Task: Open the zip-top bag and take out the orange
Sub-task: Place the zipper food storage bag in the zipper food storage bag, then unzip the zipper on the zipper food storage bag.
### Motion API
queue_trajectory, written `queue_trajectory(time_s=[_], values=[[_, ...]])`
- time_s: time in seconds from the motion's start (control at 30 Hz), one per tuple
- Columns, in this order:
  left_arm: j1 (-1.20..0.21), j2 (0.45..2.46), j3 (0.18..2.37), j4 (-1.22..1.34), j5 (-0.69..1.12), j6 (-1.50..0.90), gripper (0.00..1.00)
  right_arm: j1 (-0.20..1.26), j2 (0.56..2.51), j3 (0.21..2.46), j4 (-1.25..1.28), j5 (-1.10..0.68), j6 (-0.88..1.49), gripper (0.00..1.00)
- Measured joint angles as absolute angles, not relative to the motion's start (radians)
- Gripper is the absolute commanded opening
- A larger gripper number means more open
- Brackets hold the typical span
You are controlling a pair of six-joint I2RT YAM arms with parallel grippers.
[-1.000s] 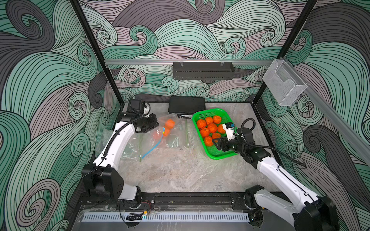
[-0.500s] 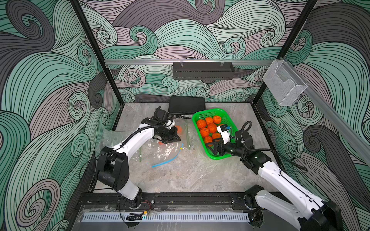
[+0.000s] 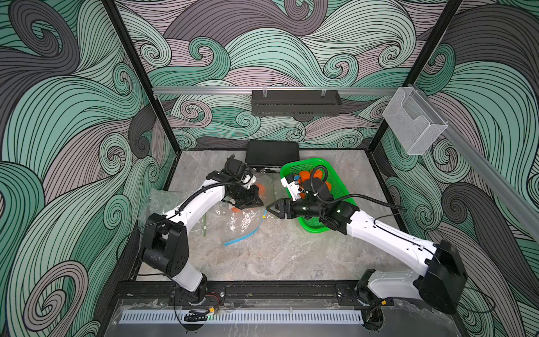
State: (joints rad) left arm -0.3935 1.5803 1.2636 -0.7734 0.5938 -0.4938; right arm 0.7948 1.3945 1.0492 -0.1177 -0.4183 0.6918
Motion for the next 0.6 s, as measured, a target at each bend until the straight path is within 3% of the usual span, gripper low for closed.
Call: queue_trajectory(time_s=[0.33,0.6], values=[[-0.393,1.581,1.264,-0.789,0.59,-0.478,0.0,0.825,1.511,1.092,-0.223,-0.402,0.77,0.4],[-0.393,1.581,1.264,-0.791,0.583,-0.478,0.01,0.845,1.518,1.1,-0.228,-0.404,0.788,0.12]])
